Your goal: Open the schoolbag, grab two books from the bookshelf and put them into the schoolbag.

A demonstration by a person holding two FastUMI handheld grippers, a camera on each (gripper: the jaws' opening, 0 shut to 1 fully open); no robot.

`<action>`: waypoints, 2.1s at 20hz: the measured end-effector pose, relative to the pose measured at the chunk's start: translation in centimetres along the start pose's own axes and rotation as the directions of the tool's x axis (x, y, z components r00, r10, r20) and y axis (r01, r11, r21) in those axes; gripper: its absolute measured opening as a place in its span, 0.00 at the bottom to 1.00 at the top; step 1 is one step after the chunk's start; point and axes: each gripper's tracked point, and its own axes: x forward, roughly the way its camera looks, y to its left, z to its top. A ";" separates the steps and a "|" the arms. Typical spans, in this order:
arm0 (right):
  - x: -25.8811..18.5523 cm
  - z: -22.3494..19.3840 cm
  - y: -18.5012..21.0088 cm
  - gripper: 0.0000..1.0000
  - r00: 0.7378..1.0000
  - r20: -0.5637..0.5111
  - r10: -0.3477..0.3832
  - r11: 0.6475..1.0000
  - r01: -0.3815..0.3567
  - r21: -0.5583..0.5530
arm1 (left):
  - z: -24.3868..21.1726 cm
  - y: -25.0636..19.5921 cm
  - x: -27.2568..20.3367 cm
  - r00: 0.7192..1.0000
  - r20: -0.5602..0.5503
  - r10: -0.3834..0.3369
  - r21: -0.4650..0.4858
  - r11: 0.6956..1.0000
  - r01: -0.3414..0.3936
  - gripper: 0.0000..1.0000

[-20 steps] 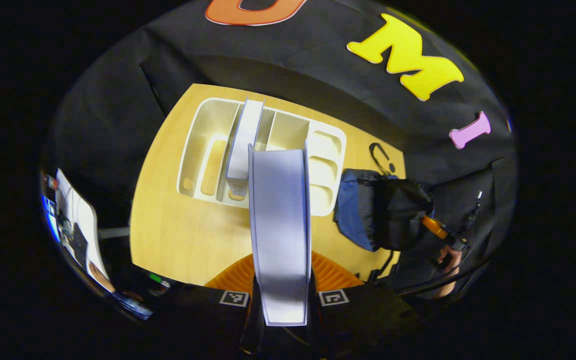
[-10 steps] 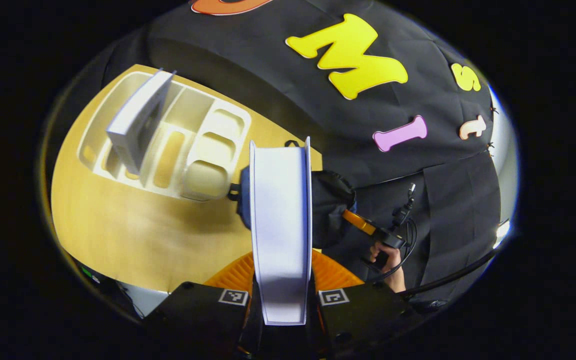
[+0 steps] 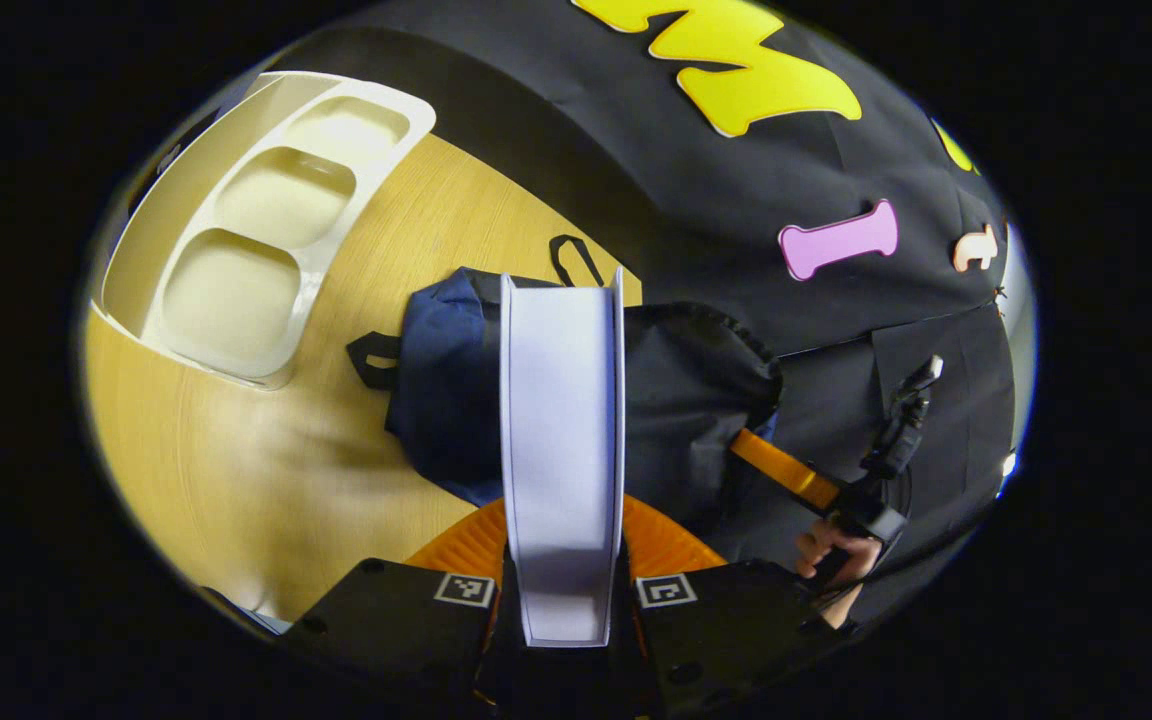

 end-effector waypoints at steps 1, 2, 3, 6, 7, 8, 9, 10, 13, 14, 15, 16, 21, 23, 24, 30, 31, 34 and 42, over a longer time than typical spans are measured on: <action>-0.1 0.2 -0.1 0.00 1.000 0.008 0.000 1.000 0.000 -0.002 | 0.0 0.2 1.4 1.000 0.003 0.001 -0.003 1.000 -0.001 0.37; -0.4 0.4 -0.1 0.00 1.000 0.014 0.002 1.000 -0.002 -0.001 | 0.1 0.0 3.0 1.000 0.002 -0.007 -0.012 1.000 0.007 0.37; -0.5 0.6 -0.1 0.00 1.000 0.022 0.004 1.000 -0.004 0.001 | 0.2 -0.1 4.3 1.000 0.004 -0.019 -0.021 1.000 0.019 0.37; -1.0 1.0 -0.1 0.00 0.999 0.034 0.013 1.000 -0.013 -0.006 | 0.5 0.3 7.6 0.999 0.018 -0.037 -0.031 0.999 0.037 0.37; -1.2 1.2 0.0 0.00 0.999 0.040 0.016 1.000 -0.015 -0.011 | 0.6 0.4 8.5 0.998 0.020 -0.053 -0.041 0.998 0.054 0.37; -1.3 1.4 0.0 0.00 0.999 0.046 0.014 1.000 -0.013 -0.018 | 0.6 0.3 9.3 0.997 0.022 -0.075 -0.056 0.996 0.076 0.38; -1.4 1.4 -0.1 0.00 0.999 0.049 0.012 1.000 -0.011 -0.027 | 0.7 0.2 10.2 0.995 0.022 -0.096 -0.070 0.993 0.098 0.37; -1.5 1.5 0.0 0.00 0.999 0.051 0.014 0.999 -0.012 -0.030 | 0.7 0.2 11.1 0.992 0.022 -0.120 -0.071 0.990 0.122 0.37; -1.6 1.8 0.0 0.00 0.999 0.053 0.011 0.999 -0.009 -0.040 | 0.5 0.3 14.0 0.984 0.014 -0.179 -0.084 0.980 0.180 0.37; -1.6 1.8 0.0 0.00 0.999 0.051 0.011 0.999 -0.009 -0.046 | 0.4 0.2 15.1 0.979 0.011 -0.201 -0.084 0.976 0.202 0.37; -1.6 1.9 -0.1 0.00 0.999 0.051 0.009 0.999 -0.006 -0.053 | 0.2 0.2 16.1 0.974 0.008 -0.225 -0.084 0.971 0.224 0.37; -1.6 1.9 0.0 0.00 0.999 0.051 0.007 0.998 -0.004 -0.058 | 0.2 0.1 17.0 0.969 0.005 -0.248 -0.085 0.965 0.247 0.37; -1.3 2.0 0.3 0.00 0.999 0.043 0.013 0.998 -0.010 -0.065 | 0.0 0.7 19.1 0.971 -0.028 -0.237 -0.120 0.965 0.232 0.41; -0.9 1.8 0.6 0.00 0.999 0.034 0.021 0.998 -0.018 -0.065 | 0.0 2.6 19.5 0.988 -0.059 -0.140 -0.148 0.980 0.130 0.51; -0.8 1.7 0.7 0.00 0.999 0.030 0.024 0.998 -0.022 -0.064 | -0.5 4.0 19.7 0.996 -0.071 -0.062 -0.135 0.989 0.052 0.53; -0.3 1.0 1.1 0.00 0.999 0.016 0.033 0.997 -0.032 -0.077 | -0.1 7.4 17.6 0.971 -0.112 0.211 -0.005 0.977 -0.212 0.84; -0.2 1.0 1.2 0.00 0.999 0.015 0.035 0.996 -0.034 -0.080 | 0.3 7.9 16.9 0.960 -0.095 0.261 0.018 0.965 -0.261 0.84; 0.0 0.8 1.5 0.00 0.999 0.014 0.043 0.996 -0.042 -0.083 | 1.8 9.0 13.4 0.908 -0.011 0.418 0.166 0.897 -0.411 0.85; 0.7 0.0 3.9 0.00 0.997 0.006 0.072 0.991 -0.071 -0.117 | 8.8 5.5 0.1 0.727 0.454 0.515 0.446 0.575 -0.686 0.98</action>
